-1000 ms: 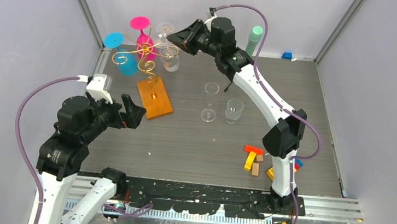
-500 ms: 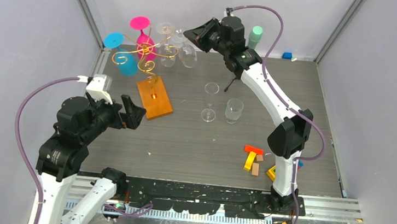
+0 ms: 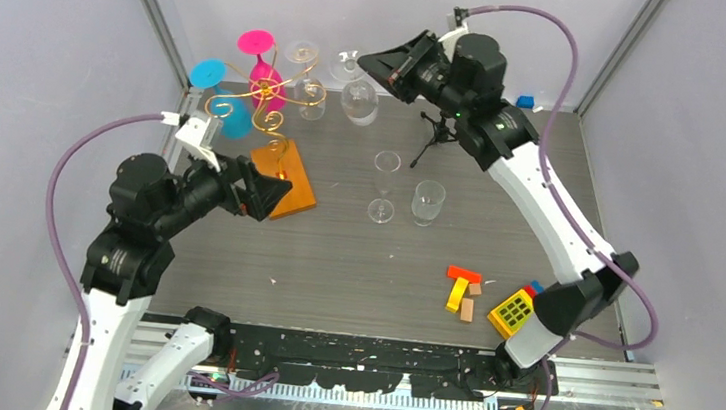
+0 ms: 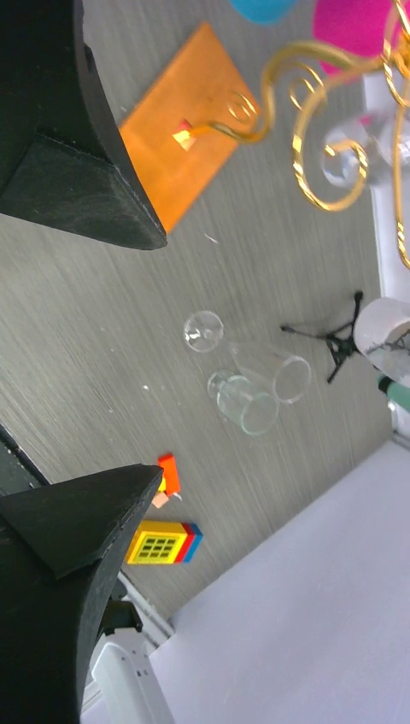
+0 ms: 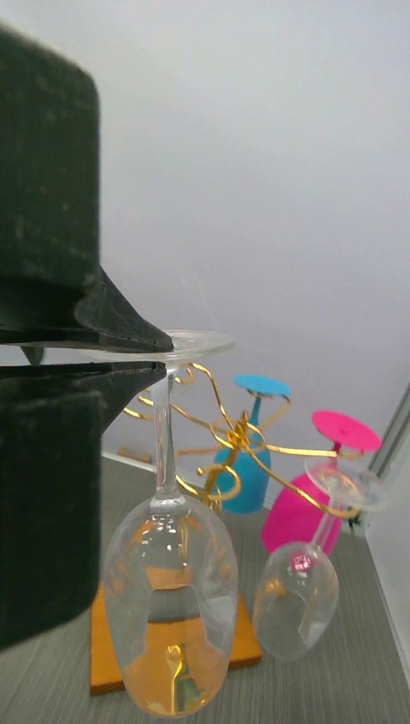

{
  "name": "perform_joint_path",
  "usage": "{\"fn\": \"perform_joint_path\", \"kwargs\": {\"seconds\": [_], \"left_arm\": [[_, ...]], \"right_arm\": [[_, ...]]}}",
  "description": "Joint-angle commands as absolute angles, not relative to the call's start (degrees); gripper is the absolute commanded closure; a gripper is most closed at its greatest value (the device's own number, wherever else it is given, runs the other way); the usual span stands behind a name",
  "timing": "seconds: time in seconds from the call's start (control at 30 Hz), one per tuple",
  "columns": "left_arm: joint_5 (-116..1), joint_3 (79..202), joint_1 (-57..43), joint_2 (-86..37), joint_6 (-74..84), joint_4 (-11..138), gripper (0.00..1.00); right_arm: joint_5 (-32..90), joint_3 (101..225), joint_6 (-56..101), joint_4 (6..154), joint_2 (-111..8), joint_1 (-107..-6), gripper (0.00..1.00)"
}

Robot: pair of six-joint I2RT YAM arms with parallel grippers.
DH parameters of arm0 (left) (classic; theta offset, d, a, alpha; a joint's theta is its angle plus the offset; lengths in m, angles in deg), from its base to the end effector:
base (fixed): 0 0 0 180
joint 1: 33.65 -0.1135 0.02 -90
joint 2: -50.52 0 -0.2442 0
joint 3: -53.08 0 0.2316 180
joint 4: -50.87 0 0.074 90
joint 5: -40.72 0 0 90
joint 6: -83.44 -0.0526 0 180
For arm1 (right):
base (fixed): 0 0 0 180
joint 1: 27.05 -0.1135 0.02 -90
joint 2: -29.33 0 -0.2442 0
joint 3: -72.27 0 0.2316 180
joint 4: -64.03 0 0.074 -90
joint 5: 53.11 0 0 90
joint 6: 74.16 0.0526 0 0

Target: Take the wine glass off the wine glass rack

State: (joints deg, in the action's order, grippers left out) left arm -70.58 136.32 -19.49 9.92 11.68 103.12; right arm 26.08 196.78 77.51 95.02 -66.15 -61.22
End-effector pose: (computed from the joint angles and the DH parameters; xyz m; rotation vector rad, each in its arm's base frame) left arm 0.1177 -0.0494 0.4088 0.2171 1.7711 -0.7336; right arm 0.3018 0.2168 0.4647 0.2680 1.7874 1.4051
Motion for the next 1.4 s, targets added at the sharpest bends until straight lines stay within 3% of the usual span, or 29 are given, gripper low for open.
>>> {"fn": "perform_joint_path", "kwargs": {"seconds": [0.0, 0.47, 0.8, 1.1, 1.37], "left_arm": [[-78.4, 137.1, -19.3, 7.3, 11.1, 90.3, 0.01], [-101.3, 129.5, -18.4, -2.4, 17.5, 49.3, 0.07], [-102.9, 125.6, -14.8, -6.7, 19.9, 41.2, 0.1], [-104.3, 126.1, -14.3, -9.6, 23.8, 40.8, 0.43], [-105.0, 126.9, -14.3, -10.1, 24.9, 41.1, 0.55]], "right_arm": [[20.5, 194.0, 78.8, 93.2, -59.0, -61.6, 1.0], [7.7, 175.5, 90.9, 87.0, -44.1, -61.8, 1.0], [4.2, 169.7, 99.3, 79.4, -42.5, -63.0, 1.0], [3.8, 169.7, 100.0, 79.3, -43.2, -63.6, 1.0], [2.3, 169.5, 100.2, 79.3, -44.2, -64.2, 1.0]]}}
